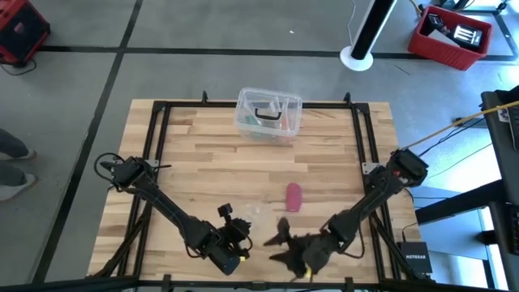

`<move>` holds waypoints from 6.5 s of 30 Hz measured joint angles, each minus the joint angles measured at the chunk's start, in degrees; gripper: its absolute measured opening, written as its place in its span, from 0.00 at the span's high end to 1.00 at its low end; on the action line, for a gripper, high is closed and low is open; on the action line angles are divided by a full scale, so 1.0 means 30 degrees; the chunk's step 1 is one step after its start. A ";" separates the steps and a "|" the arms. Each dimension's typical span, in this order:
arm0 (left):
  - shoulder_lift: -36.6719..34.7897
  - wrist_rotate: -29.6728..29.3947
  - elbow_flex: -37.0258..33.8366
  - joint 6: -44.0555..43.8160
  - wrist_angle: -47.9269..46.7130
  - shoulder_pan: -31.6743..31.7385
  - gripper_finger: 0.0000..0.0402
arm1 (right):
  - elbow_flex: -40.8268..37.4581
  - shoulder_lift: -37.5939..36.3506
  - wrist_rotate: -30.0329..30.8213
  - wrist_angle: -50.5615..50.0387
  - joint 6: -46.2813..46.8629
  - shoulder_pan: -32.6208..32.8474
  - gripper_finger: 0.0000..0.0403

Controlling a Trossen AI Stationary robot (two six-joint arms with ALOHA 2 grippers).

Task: Roll bandage
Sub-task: Open the transparent zip bag, then put the pink bandage into the transparent zip bag

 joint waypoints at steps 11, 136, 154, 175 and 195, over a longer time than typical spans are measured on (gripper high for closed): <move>-0.0007 0.0160 -0.0007 0.1055 0.0571 0.0134 1.00 | -0.0026 0.1955 0.1885 0.2229 -0.4315 -0.1498 0.44; 0.0262 0.2106 -0.0277 -0.0758 0.0965 0.0282 1.00 | -0.4835 -0.1129 0.0121 -1.0610 3.3680 -0.4371 0.27; 0.0262 0.1729 -0.0277 -0.0670 0.1033 0.0824 1.00 | -0.3276 -0.0647 0.0848 -1.2765 2.9035 -0.1747 0.81; 0.0262 0.1596 0.0776 0.1131 0.2964 0.1689 1.00 | -0.1724 0.2183 0.3778 -0.2798 1.6685 0.0115 0.81; 0.0262 0.1711 0.0867 0.1836 0.4430 0.0766 1.00 | -0.1710 0.2081 0.1233 -0.0832 2.0712 -0.1375 0.81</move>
